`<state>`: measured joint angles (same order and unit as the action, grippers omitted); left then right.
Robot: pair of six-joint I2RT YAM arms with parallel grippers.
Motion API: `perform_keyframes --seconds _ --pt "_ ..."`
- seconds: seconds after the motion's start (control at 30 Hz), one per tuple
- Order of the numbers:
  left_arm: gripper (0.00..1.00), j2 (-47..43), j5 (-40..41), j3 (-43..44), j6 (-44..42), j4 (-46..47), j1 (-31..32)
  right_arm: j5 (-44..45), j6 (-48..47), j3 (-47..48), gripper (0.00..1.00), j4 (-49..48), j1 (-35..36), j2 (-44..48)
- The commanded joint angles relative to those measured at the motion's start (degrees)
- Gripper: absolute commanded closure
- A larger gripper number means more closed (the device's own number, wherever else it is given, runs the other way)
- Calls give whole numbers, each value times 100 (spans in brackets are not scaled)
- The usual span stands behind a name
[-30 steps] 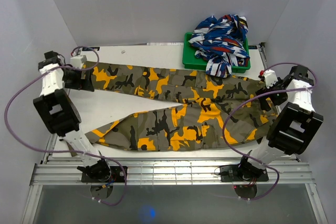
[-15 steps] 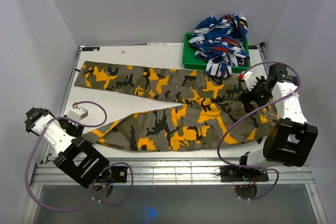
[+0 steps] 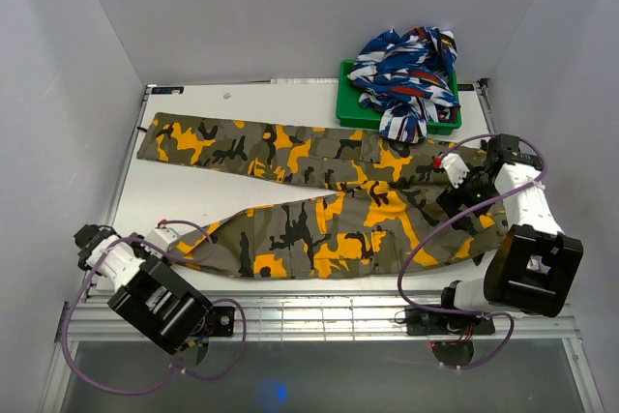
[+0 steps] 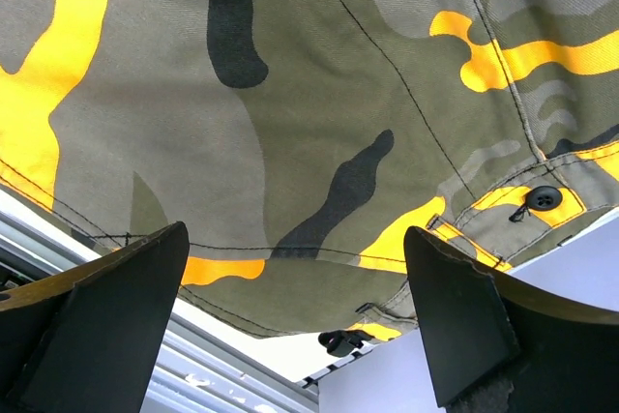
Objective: Fold and stack the trousers
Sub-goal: Flatten the trousers out
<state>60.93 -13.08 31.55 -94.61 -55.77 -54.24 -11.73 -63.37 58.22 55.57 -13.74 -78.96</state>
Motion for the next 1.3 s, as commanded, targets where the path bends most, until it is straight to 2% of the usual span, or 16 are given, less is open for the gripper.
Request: perform_keyframes --seconds 0.0,0.13,0.2,0.23,0.37,0.47,0.53,0.67,0.77,0.83,0.9,0.93,1.03,1.1,1.17,1.27 --pt "35 235 25 -53 100 909 -17 39 -307 -12 3 103 11 126" --pt "61 516 -80 167 162 674 -25 109 -351 -38 1 68 11 82" --pt "70 526 -124 342 39 436 -25 205 -447 -134 0 -2 11 65" --pt "80 473 -168 413 13 113 -25 258 -483 -170 0 -63 3 65" --pt "100 210 -939 1307 -128 -1186 -105 355 -588 -144 0 -213 -155 -40" --pt "100 436 -1520 2502 519 -1490 -70 320 -597 -21 0 -222 -226 -181" --pt "100 936 -1715 3521 1486 -1463 176 311 -588 58 0 -231 -252 -278" --pt "100 2780 -1672 5200 3244 -1270 624 346 -553 163 0 -257 -261 -383" --pt "85 4205 -1707 6457 4457 -1191 949 399 -536 243 0 -257 -305 -366" --pt "37 5032 -1575 7196 5134 -1200 1187 487 -553 278 0 -240 -375 -322" --pt "12 5471 -1609 7714 5390 -1383 1284 583 -640 330 0 -222 -506 -217" --pt "6 5465 -1645 7769 5418 -1402 1275 601 -685 322 6 -205 -568 -190" --pt "6 4766 -1689 7078 5164 -1114 1284 470 -878 104 12 -196 -893 -50" --pt "8 4255 -1698 6200 4988 -796 1319 304 -826 -169 17 -301 -903 -41" --pt "13 3771 -1505 4700 4785 -341 1547 31 -484 -555 22 -485 -911 -119" --pt "16 3410 -1076 3606 4715 381 1811 345 -526 -1371 27 -1203 -920 -199"
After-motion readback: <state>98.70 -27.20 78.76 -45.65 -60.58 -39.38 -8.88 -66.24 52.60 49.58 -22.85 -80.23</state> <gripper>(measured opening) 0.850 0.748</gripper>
